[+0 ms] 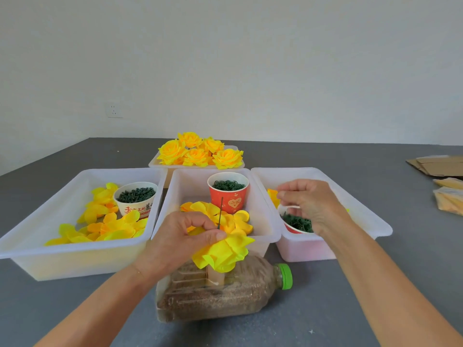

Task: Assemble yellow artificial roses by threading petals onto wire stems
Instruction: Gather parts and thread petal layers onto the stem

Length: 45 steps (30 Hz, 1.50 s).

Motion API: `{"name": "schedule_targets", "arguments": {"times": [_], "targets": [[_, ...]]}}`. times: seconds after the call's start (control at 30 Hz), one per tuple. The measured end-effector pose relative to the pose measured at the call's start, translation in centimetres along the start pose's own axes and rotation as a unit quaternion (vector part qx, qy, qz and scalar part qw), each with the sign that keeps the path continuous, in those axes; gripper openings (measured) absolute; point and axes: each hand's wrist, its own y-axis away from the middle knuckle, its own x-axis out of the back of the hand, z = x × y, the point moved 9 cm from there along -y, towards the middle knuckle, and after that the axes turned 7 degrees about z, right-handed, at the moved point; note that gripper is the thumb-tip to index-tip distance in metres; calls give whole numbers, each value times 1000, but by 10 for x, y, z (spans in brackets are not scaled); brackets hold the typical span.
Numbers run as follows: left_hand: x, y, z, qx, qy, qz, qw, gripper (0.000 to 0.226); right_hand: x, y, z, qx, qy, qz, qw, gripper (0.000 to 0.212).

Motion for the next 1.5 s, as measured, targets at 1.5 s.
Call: {"name": "schedule_targets", "arguments": {"times": [1.5], "targets": [[0, -5, -7, 26, -26, -22, 999, 20, -26, -15, -9, 31, -254, -55, 965, 21]]}}
